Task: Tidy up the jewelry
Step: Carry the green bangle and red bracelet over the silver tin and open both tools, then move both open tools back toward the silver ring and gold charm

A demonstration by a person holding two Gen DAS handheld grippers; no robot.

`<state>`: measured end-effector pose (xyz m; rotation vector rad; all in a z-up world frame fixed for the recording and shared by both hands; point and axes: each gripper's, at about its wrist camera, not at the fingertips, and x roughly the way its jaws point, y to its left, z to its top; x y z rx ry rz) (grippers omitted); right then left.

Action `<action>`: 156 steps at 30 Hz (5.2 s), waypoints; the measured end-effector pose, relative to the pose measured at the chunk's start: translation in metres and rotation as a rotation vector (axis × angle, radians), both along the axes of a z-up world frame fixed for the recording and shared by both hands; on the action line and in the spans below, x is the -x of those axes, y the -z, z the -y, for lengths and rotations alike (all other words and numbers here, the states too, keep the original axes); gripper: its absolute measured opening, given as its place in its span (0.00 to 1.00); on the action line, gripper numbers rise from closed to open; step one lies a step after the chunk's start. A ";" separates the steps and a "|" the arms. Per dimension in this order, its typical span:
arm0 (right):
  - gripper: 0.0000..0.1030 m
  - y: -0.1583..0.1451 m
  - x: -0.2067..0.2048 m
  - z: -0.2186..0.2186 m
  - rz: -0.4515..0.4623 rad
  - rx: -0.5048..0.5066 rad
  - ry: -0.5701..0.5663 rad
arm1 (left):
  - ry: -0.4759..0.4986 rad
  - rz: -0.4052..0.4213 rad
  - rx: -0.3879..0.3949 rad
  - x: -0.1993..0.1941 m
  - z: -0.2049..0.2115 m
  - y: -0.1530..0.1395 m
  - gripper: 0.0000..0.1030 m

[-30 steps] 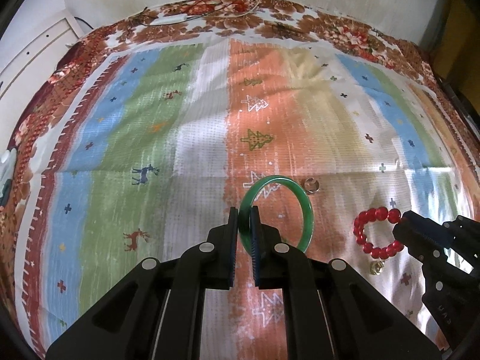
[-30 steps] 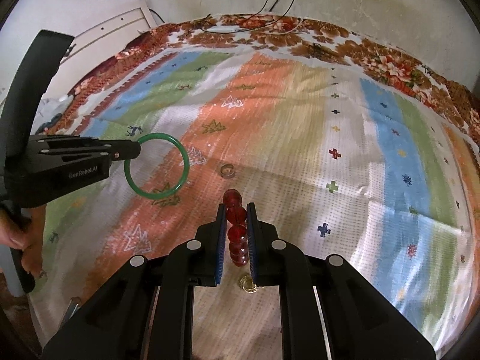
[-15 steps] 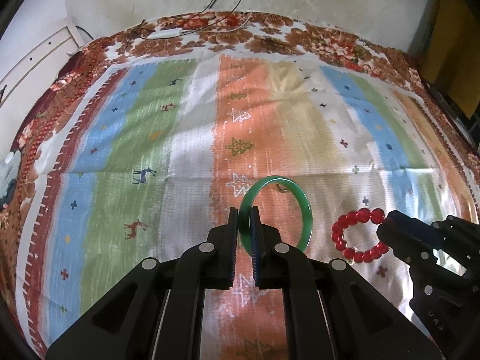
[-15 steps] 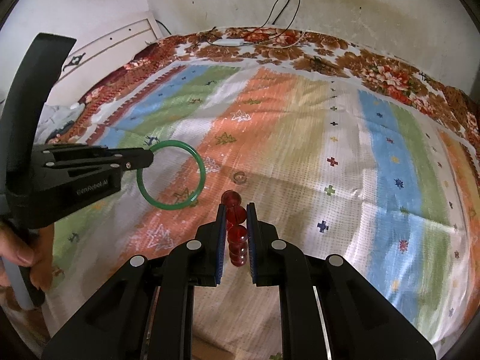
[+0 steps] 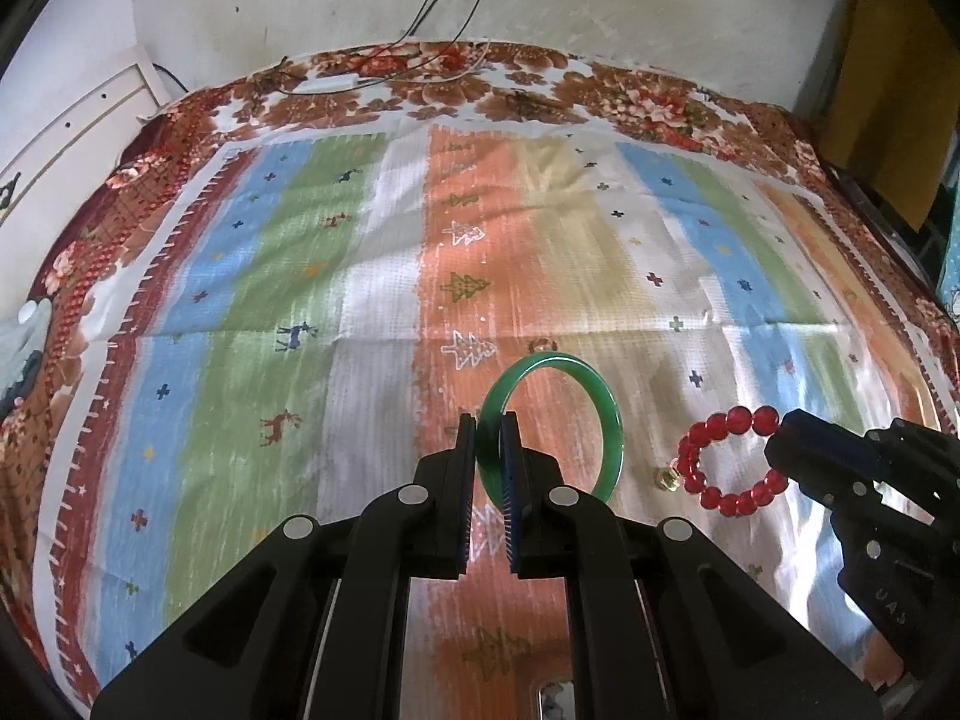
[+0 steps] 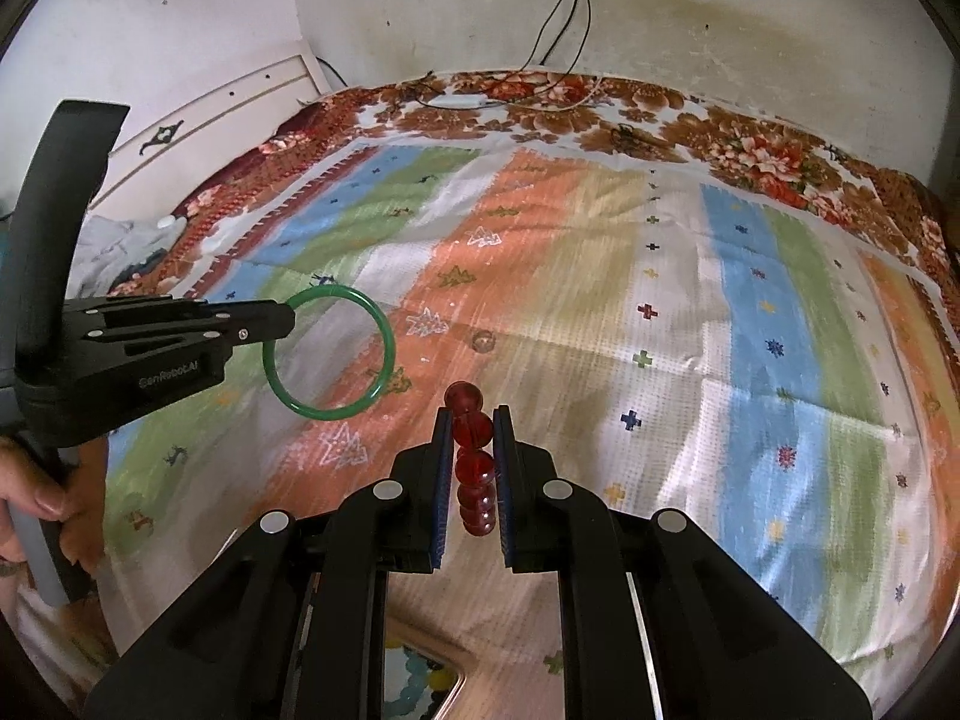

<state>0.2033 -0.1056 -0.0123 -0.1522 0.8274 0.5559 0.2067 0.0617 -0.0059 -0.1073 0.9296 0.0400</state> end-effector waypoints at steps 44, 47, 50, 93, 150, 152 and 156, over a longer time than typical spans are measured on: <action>0.13 -0.027 0.100 0.025 0.037 -0.061 -0.085 | 0.066 0.100 0.018 0.112 0.030 -0.020 0.08; 0.13 -0.026 0.105 0.026 0.035 -0.061 -0.091 | 0.073 0.103 0.012 0.119 0.033 -0.020 0.08; 0.13 -0.024 0.111 0.026 0.030 -0.058 -0.098 | 0.084 0.109 0.002 0.126 0.037 -0.019 0.08; 0.39 -0.003 0.107 0.037 -0.048 -0.040 -0.058 | 0.067 0.063 0.000 0.130 0.036 -0.005 0.37; 0.53 0.078 -0.034 0.020 -0.300 0.052 0.007 | 0.104 -0.151 0.108 -0.074 0.012 0.061 0.66; 0.53 0.080 -0.037 0.018 -0.307 0.055 0.005 | 0.109 -0.158 0.107 -0.079 0.012 0.065 0.66; 0.53 0.083 -0.043 0.015 -0.315 0.061 0.001 | 0.117 -0.177 0.106 -0.093 0.014 0.073 0.66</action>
